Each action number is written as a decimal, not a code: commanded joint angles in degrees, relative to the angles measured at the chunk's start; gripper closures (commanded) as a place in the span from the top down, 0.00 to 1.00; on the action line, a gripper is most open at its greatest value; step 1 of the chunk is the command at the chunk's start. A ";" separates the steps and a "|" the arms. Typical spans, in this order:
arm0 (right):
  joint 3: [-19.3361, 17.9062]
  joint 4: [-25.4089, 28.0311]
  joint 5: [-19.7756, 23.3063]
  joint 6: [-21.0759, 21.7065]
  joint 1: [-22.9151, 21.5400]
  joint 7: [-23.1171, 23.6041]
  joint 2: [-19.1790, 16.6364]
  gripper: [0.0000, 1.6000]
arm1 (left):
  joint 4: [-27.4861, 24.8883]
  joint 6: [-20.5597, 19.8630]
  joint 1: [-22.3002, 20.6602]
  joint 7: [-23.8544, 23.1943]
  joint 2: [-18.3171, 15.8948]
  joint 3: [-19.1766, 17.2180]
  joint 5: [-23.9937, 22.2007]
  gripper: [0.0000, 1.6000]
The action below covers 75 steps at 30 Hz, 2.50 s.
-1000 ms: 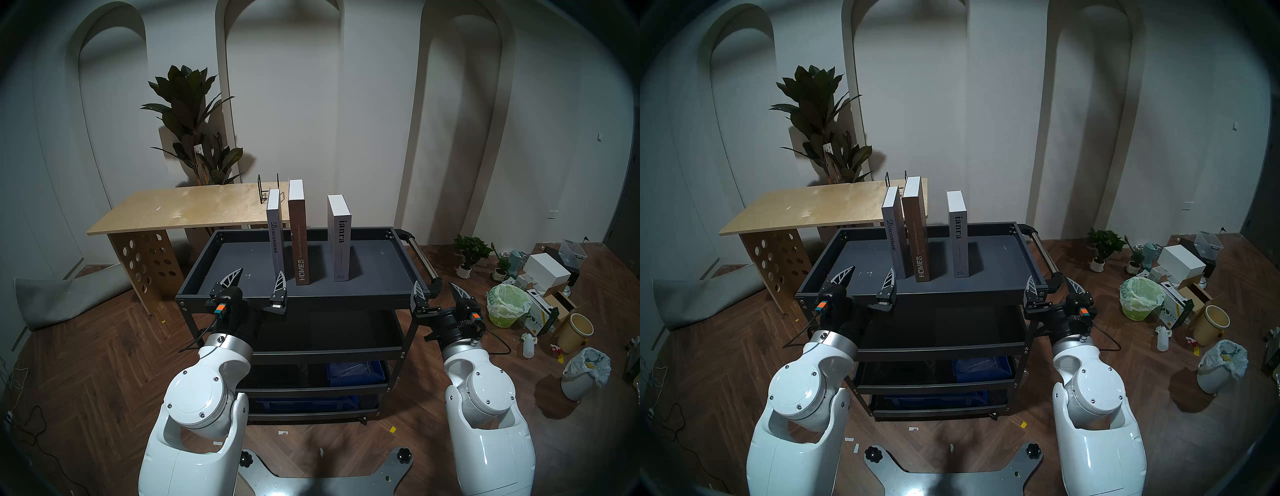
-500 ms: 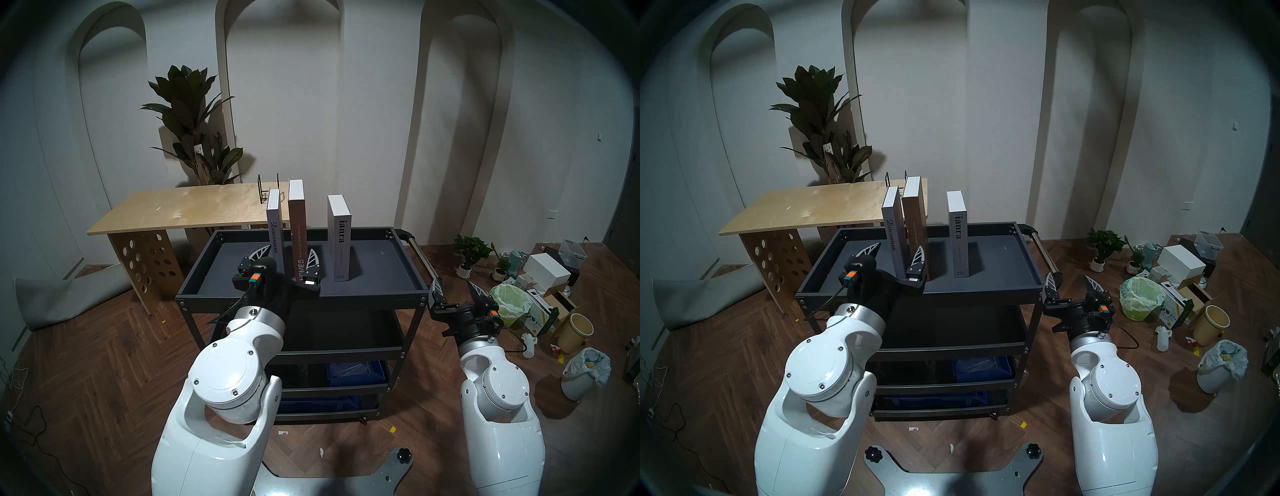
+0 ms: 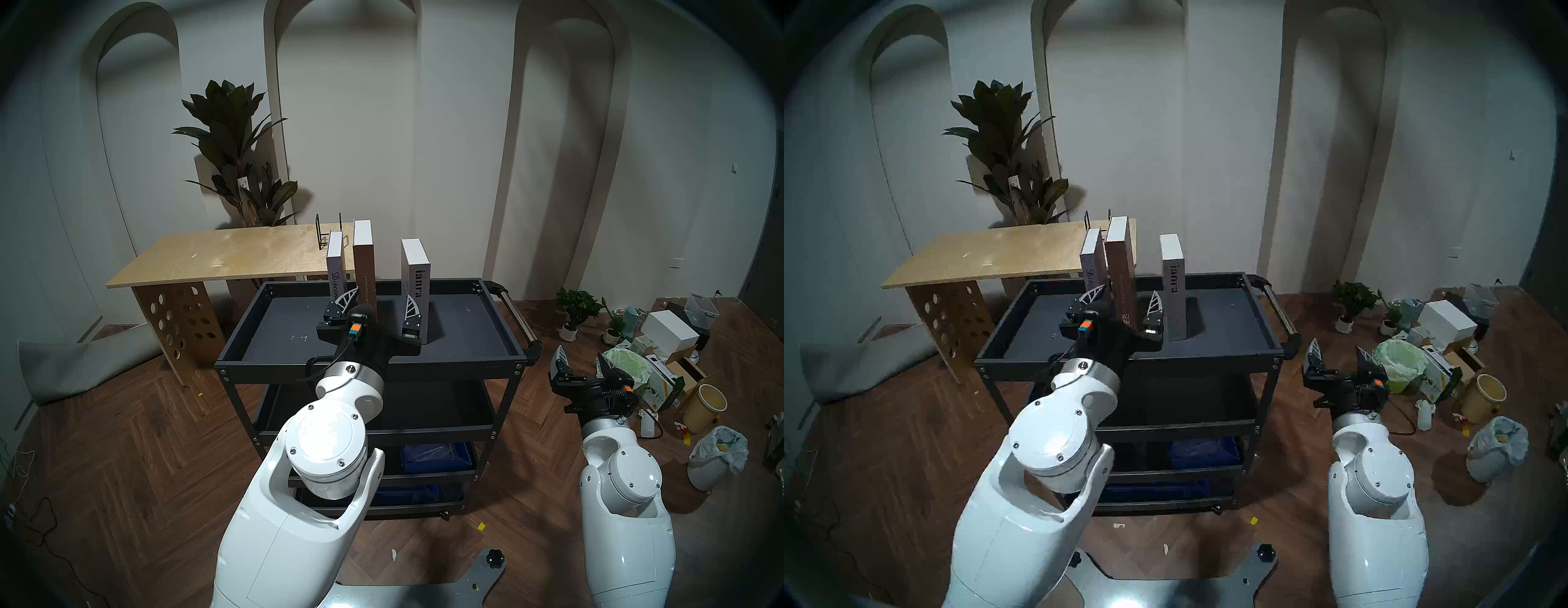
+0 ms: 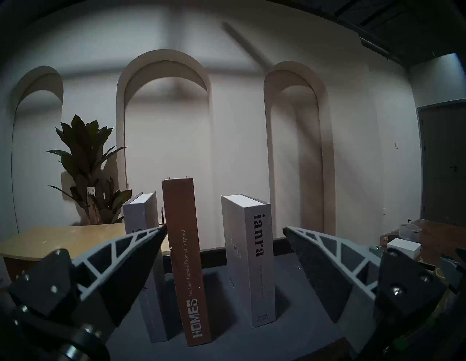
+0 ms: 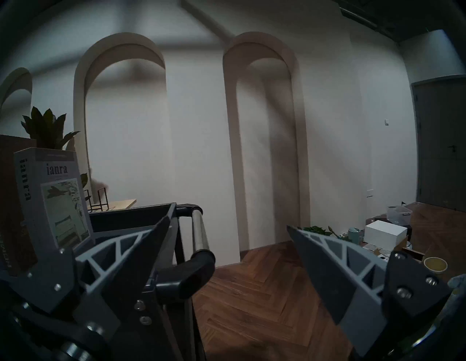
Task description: Sort the books onto the shelf by size, largest to the left
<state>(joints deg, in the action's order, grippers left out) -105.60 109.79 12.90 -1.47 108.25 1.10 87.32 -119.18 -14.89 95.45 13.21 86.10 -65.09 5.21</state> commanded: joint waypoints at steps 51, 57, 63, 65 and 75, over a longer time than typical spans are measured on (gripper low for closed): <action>-2.67 -1.03 4.89 -0.70 -2.82 -0.91 0.47 1.00 | 24.46 -6.23 -30.78 28.60 15.00 6.79 4.10 1.00; -2.50 -1.56 5.00 -0.77 -3.19 -0.55 0.21 1.00 | 19.39 -10.44 -28.58 31.98 13.26 12.09 -2.40 1.00; -2.38 -1.97 5.33 -1.22 -3.42 0.00 0.02 1.00 | 14.20 -15.76 -25.76 35.68 10.81 15.76 -7.16 1.00; -2.37 -1.99 5.46 -1.43 -3.40 0.19 0.01 1.00 | 14.39 -16.67 -25.74 36.91 10.69 15.23 -8.20 1.00; -2.39 -2.12 5.80 -1.82 -2.87 0.72 -0.13 1.00 | 19.29 -15.14 -28.07 35.27 9.57 10.67 -9.15 1.00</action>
<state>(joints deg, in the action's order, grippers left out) -107.80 106.57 18.81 -2.21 105.41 1.58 87.31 -101.69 -31.49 70.14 49.55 96.50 -52.25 -3.84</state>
